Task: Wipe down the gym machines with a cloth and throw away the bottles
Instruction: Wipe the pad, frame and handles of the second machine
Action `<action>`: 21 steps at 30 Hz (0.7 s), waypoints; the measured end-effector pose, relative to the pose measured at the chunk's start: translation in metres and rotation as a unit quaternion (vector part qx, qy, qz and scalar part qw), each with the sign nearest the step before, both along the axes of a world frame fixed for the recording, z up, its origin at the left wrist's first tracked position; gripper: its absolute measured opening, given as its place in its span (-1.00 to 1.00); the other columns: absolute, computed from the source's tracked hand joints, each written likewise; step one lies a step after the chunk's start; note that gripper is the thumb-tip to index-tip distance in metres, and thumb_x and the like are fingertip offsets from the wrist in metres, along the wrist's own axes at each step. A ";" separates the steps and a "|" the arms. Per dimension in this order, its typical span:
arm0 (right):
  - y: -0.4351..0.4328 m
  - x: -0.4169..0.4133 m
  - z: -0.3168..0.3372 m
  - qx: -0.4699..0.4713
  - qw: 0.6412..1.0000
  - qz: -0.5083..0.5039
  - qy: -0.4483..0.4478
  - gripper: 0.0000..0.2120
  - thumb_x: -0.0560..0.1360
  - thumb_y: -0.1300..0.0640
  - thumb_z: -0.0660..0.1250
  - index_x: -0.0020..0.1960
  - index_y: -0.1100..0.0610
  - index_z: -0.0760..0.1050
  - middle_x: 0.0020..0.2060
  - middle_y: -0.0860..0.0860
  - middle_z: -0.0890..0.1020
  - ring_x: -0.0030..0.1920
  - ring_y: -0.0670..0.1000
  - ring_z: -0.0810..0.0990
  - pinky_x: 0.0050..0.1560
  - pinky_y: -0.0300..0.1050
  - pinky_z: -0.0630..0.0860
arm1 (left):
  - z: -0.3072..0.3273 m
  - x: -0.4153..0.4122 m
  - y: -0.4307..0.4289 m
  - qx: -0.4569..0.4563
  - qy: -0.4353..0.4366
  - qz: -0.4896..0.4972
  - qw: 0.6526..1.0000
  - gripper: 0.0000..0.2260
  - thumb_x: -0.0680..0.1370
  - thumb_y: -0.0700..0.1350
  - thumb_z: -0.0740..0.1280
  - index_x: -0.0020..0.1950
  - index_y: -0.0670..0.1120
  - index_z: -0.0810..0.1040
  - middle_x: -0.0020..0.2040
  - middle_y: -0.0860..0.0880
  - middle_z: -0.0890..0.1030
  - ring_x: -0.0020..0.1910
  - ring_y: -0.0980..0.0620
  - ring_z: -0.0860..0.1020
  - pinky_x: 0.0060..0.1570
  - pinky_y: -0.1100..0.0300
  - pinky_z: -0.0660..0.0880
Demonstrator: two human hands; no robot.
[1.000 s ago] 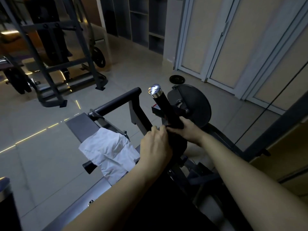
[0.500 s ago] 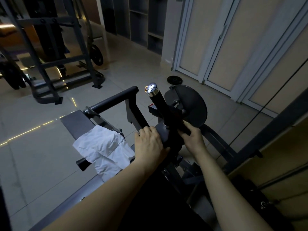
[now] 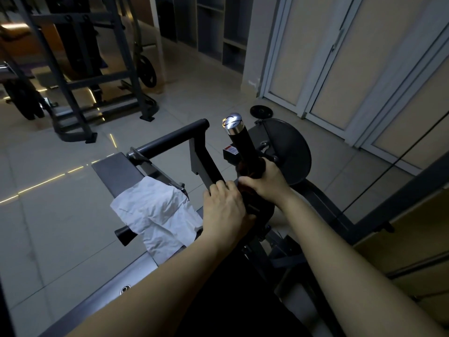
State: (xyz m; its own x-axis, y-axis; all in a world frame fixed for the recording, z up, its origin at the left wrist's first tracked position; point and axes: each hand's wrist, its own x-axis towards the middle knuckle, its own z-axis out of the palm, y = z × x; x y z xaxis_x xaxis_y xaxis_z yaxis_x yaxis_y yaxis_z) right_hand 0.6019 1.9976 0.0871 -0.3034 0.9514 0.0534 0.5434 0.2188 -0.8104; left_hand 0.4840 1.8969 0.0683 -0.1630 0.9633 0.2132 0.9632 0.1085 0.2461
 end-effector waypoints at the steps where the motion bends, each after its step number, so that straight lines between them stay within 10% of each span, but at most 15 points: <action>1: 0.008 0.001 0.004 -0.045 0.997 0.046 0.029 -0.74 0.36 0.12 0.57 -0.01 -0.02 0.59 -0.02 0.02 0.68 0.05 0.01 0.65 0.18 0.02 0.57 | -0.001 0.000 0.001 0.001 -0.001 0.000 1.000 -0.40 0.43 0.30 0.35 0.25 -0.12 0.44 0.09 -0.12 0.51 0.07 -0.12 0.47 0.09 0.02 0.40; 8: 0.040 0.009 0.035 -0.259 0.940 0.209 -0.071 -0.61 0.36 0.26 0.57 0.15 0.25 0.58 0.01 0.15 0.70 0.06 0.08 0.69 0.14 0.02 0.61 | 0.002 -0.003 0.002 -0.013 -0.011 -0.003 1.000 -0.38 0.44 0.34 0.33 0.27 -0.11 0.43 0.13 -0.11 0.50 0.11 -0.12 0.47 0.09 0.02 0.38; 13: 0.005 -0.002 0.000 -0.025 0.999 0.026 0.005 -0.70 0.36 0.10 0.57 0.03 0.14 0.60 -0.10 -0.02 0.68 -0.06 -0.04 0.65 0.04 -0.07 0.56 | 0.001 -0.003 0.002 -0.019 -0.017 0.002 1.000 -0.40 0.42 0.31 0.34 0.25 -0.10 0.45 0.13 -0.11 0.52 0.11 -0.12 0.48 0.09 0.01 0.38; 16: -0.015 -0.018 -0.018 0.122 0.976 -0.160 -0.087 -0.61 0.39 -0.16 0.48 0.04 0.11 0.56 -0.04 0.00 0.60 -0.05 0.02 0.61 -0.03 -0.04 0.57 | 0.001 -0.002 0.004 -0.021 -0.022 0.004 1.000 -0.41 0.43 0.30 0.35 0.25 -0.10 0.45 0.15 -0.11 0.52 0.12 -0.12 0.48 0.10 0.00 0.39; 21: -0.017 -0.012 -0.007 0.099 0.984 -0.113 -0.101 -0.67 0.42 -0.11 0.49 0.05 0.07 0.56 0.03 0.04 0.57 0.02 0.05 0.59 0.05 -0.02 0.55 | 0.002 -0.003 0.001 -0.018 -0.039 -0.003 0.999 -0.43 0.46 0.26 0.34 0.28 -0.11 0.44 0.17 -0.11 0.51 0.14 -0.13 0.47 0.13 -0.01 0.39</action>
